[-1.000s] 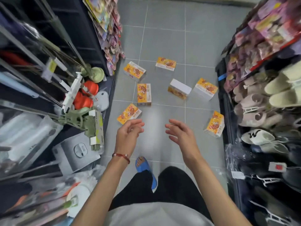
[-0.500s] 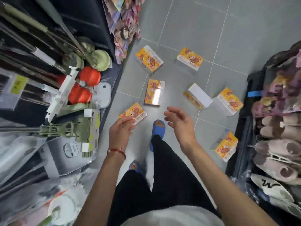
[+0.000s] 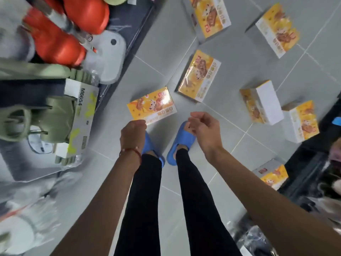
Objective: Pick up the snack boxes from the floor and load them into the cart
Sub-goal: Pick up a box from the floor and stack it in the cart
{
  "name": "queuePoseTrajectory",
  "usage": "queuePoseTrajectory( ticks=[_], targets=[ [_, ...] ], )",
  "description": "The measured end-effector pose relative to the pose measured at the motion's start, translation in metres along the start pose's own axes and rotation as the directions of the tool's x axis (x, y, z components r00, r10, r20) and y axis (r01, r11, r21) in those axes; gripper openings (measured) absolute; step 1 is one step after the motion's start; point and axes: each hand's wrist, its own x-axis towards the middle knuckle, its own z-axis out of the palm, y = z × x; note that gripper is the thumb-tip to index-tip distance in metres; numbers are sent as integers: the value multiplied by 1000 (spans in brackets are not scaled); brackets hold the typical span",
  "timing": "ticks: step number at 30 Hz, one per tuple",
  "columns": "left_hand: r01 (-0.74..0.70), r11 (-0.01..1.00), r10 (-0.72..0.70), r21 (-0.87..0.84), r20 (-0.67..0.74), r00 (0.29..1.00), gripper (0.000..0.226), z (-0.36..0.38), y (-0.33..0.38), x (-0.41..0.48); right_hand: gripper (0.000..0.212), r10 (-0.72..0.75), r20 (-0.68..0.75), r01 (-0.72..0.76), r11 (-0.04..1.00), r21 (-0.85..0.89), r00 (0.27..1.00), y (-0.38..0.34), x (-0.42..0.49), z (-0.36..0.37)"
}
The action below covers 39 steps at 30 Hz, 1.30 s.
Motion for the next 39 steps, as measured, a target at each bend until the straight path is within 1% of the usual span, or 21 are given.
queuePoseTrajectory(
  ticks=[2, 4, 5, 8, 9, 10, 11, 12, 13, 16, 18, 20, 21, 23, 24, 27, 29, 31, 33, 37, 39],
  targets=[
    [16, 994, -19, 104, 25, 1000, 24, 11, -21, 39, 11, 35, 3, -35, 999, -11, 999, 21, 35, 18],
    [39, 988, -40, 146, 5, 999, 22, 22, -39, 77, 13, 51, 16, -50, 997, -56, 999, 42, 71, 34],
    [60, 988, -59, 144, -10, 998, 22, 26, -44, 94, 13, 53, 22, -51, 994, -93, 998, 52, 90, 42],
    [123, 992, -122, 2, -82, 989, 21, 37, -67, 158, 9, 32, 39, -25, 983, -183, 999, 81, 150, 67],
    [131, 991, -133, -26, -104, 986, 28, 41, -72, 178, 7, 16, 37, -8, 978, -209, 999, 91, 171, 75],
    [131, 989, -138, -65, -112, 984, 42, 45, -78, 197, 7, 2, 41, 8, 970, -242, 999, 100, 191, 82],
    [124, 988, -134, -89, -113, 985, 58, 48, -83, 216, 13, -8, 51, 21, 962, -273, 999, 108, 210, 90],
    [114, 987, -128, -110, -124, 984, 67, 51, -86, 235, 22, -12, 67, 32, 953, -300, 998, 115, 227, 98],
    [117, 983, -137, -139, -140, 981, 71, 53, -90, 251, 30, -22, 84, 48, 949, -312, 996, 120, 243, 106],
    [114, 945, -172, -305, -171, 970, 100, 63, -112, 307, 49, -54, 98, 84, 941, -327, 994, 136, 285, 126],
    [92, 916, -175, -391, -182, 968, 106, 71, -131, 344, 43, -54, 131, 96, 936, -339, 990, 143, 305, 137],
    [77, 914, -173, -398, -212, 962, 92, 78, -116, 337, 40, -29, 148, 77, 942, -328, 989, 149, 321, 146],
    [64, 921, -168, -385, -243, 955, 82, 80, -109, 333, 44, -24, 148, 71, 945, -321, 989, 151, 325, 151],
    [36, 930, -149, -367, -284, 947, 72, 84, -107, 333, 54, -39, 131, 82, 937, -339, 991, 152, 324, 159],
    [29, 929, -140, -369, -278, 950, 68, 84, -107, 332, 56, -44, 113, 81, 936, -343, 993, 152, 323, 161],
    [47, 917, -152, -397, -238, 959, 56, 78, -100, 318, 44, -33, 94, 60, 950, -306, 995, 143, 304, 157],
    [49, 903, -152, -426, -213, 965, 48, 73, -92, 300, 45, -17, 92, 44, 955, -292, 996, 133, 284, 149],
    [55, 894, -152, -445, -186, 971, 47, 66, -86, 278, 44, -9, 86, 32, 964, -264, 996, 119, 258, 140],
    [55, 874, -144, -482, -150, 978, 50, 56, -79, 252, 35, -10, 77, 27, 975, -220, 997, 105, 231, 129],
    [15, 901, -97, -433, -170, 981, 51, 32, -61, 187, 25, 6, 68, 4, 990, -142, 998, 66, 168, 107],
    [-15, 913, -61, -407, -174, 983, 55, 17, -50, 151, 24, 5, 40, 0, 992, -124, 999, 45, 132, 98]
  ],
)
